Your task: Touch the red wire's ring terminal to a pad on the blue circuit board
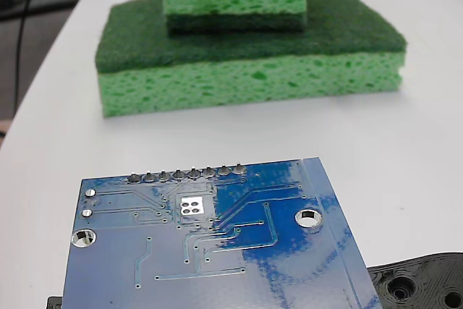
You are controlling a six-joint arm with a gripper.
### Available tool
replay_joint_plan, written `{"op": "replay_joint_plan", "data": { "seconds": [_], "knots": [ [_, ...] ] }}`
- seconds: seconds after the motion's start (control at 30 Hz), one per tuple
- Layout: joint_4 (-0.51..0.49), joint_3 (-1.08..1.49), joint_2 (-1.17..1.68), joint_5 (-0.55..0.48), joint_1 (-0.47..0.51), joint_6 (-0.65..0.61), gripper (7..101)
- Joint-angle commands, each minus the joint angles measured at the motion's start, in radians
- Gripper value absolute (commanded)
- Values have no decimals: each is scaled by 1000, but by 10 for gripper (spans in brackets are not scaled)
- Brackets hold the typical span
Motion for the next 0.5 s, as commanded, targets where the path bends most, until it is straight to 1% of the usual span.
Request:
{"op": "replay_joint_plan", "data": {
  "seconds": [0.03,0.1,0.27,0.5],
  "knots": [
    [-6,23,-3,29,-28,5,1003],
    [12,38,9,37,-41,8,1003],
    [-2,81,9,89,-94,18,1003],
    [-3,83,9,121,-98,38,1003]
  ]
}}
